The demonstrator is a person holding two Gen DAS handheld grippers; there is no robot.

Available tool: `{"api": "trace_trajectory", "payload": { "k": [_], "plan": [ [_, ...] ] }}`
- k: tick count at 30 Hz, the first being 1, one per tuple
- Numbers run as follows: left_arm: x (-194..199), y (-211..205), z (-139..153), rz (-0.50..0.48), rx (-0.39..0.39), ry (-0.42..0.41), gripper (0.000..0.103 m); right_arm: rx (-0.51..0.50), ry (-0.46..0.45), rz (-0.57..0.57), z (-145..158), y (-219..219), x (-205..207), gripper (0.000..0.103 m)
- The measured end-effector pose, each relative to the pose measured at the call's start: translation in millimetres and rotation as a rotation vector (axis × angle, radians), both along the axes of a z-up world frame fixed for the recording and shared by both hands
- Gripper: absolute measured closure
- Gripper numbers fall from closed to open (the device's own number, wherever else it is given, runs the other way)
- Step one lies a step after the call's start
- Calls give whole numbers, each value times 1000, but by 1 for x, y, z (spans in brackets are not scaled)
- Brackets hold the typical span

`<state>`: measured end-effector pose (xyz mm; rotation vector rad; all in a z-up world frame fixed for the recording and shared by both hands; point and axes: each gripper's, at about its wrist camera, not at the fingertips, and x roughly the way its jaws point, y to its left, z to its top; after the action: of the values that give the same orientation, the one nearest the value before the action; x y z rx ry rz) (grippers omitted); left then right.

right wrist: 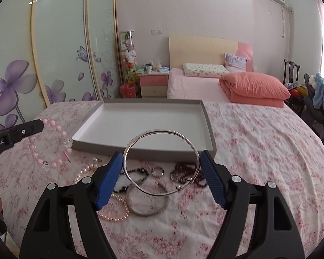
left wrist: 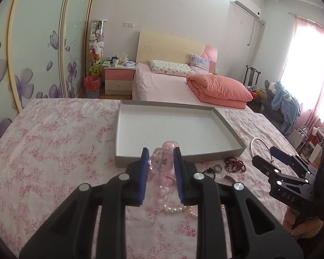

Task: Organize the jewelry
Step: 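Carry the pink bracelet into the tray with left gripper while right carries the bangle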

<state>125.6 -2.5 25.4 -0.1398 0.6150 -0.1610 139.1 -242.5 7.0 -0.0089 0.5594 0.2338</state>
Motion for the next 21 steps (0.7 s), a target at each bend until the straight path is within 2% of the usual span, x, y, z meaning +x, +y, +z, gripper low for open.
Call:
{"api": "trace_trajectory", "payload": {
  "k": [6, 14, 21],
  "plan": [
    [19, -12, 5, 8, 5, -20, 80, 5, -48, -6, 11, 8, 19, 30],
    [65, -16, 12, 29, 15, -20, 80, -4, -81, -27, 16, 16, 60, 30],
    [114, -18, 7, 55, 43, -8, 80, -12, -17, -66, 0, 18, 114, 30]
  ]
}}
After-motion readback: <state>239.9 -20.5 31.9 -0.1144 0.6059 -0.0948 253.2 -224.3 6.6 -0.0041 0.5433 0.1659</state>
